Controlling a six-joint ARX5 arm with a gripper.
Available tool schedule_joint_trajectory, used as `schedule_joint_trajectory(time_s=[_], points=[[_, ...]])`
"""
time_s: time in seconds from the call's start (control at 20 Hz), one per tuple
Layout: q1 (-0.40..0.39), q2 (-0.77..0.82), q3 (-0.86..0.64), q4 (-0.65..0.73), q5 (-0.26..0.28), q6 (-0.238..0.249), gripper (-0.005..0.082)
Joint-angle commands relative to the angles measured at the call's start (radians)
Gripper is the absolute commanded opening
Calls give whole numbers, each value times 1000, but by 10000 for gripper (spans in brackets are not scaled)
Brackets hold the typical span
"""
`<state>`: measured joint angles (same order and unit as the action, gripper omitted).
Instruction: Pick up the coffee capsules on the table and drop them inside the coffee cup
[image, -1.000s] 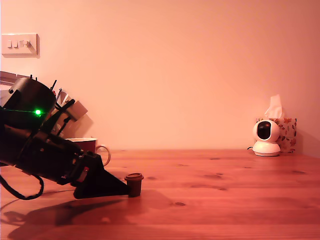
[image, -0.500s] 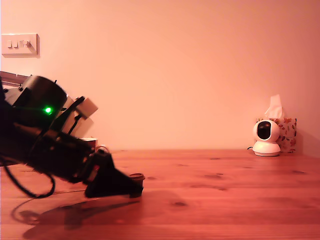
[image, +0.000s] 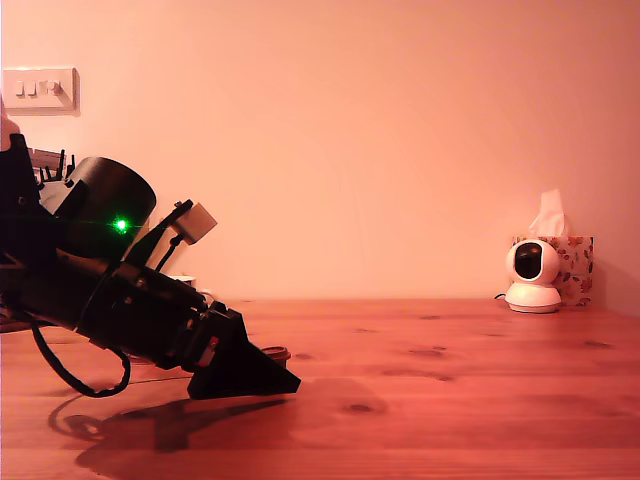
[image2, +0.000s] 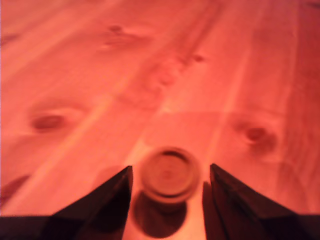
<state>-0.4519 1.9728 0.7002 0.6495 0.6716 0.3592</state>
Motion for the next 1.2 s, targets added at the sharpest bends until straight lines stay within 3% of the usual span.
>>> schedule_joint_trajectory(time_s=[0.0, 0.2, 0.5, 1.15], points=[[-3, 18, -4, 0, 0, 16, 418], [-3, 18, -4, -1, -23, 16, 388], [-2, 18, -4, -6, -26, 38, 156], [2, -10, -4, 0, -26, 39, 145]])
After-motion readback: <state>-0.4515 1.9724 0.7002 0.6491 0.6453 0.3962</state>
